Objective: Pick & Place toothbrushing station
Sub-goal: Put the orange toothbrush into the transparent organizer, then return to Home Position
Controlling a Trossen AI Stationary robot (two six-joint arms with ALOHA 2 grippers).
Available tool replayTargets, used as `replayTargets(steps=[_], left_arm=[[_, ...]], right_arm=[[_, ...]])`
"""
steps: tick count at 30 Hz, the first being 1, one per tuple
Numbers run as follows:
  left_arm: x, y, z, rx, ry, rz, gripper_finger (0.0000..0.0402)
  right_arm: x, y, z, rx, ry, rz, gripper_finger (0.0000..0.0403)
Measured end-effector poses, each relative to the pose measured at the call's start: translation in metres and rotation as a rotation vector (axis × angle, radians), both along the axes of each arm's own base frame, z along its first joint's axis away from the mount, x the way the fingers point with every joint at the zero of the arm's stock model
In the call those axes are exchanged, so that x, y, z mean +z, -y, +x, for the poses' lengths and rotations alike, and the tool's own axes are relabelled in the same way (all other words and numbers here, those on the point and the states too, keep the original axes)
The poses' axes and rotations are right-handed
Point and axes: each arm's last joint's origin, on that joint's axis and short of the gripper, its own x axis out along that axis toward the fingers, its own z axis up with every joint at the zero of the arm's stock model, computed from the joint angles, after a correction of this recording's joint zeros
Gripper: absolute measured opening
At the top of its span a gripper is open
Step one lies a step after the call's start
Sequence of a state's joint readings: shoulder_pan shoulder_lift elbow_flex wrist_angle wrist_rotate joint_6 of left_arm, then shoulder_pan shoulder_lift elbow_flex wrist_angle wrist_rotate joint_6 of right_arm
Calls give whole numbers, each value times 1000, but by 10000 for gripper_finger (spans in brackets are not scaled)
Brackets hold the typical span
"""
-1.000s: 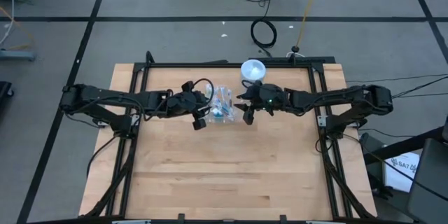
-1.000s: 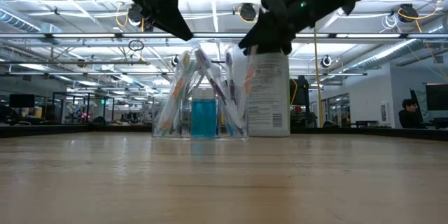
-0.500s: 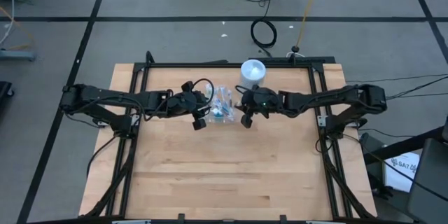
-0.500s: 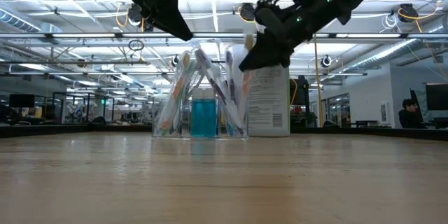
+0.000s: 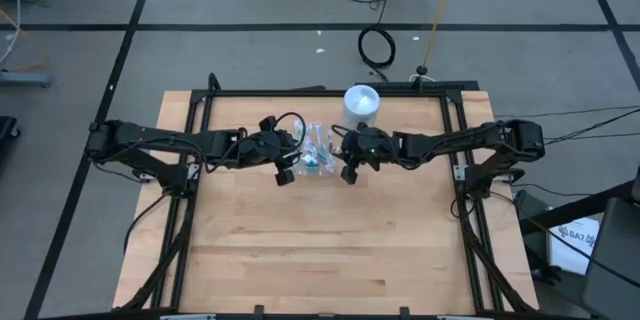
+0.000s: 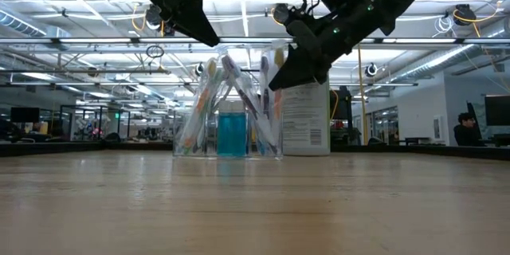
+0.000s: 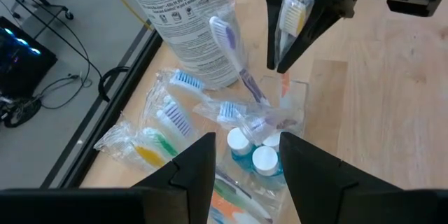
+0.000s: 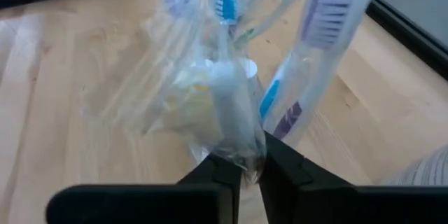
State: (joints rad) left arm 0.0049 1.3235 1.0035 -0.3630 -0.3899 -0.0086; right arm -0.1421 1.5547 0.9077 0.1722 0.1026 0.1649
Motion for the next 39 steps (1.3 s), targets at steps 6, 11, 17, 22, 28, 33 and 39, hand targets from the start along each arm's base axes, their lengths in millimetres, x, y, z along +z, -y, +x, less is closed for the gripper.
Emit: replayTargets(steps=[6, 11, 17, 22, 28, 33, 39], left_arm=[[0, 0, 0, 4, 3, -5, 166], [0, 0, 0, 12, 4, -14, 166], [8, 0, -11, 30, 13, -31, 166], [28, 0, -40, 45, 39, -50, 166], [60, 1, -90, 52, 138, -38, 166], [76, 4, -128, 4, 262, 0, 166], [53, 8, -155, -71, 433, 66, 166]], right_arm=[[-2, 0, 0, 38, -26, -59, 65], [0, 0, -3, 37, -38, -57, 118], [13, -3, -24, 41, -133, -41, 162], [40, -8, -56, 43, -175, -34, 168], [80, -15, -102, 95, -104, -125, 163], [85, -20, -137, 115, 110, -199, 160], [49, -29, -172, 234, 366, -219, 159]])
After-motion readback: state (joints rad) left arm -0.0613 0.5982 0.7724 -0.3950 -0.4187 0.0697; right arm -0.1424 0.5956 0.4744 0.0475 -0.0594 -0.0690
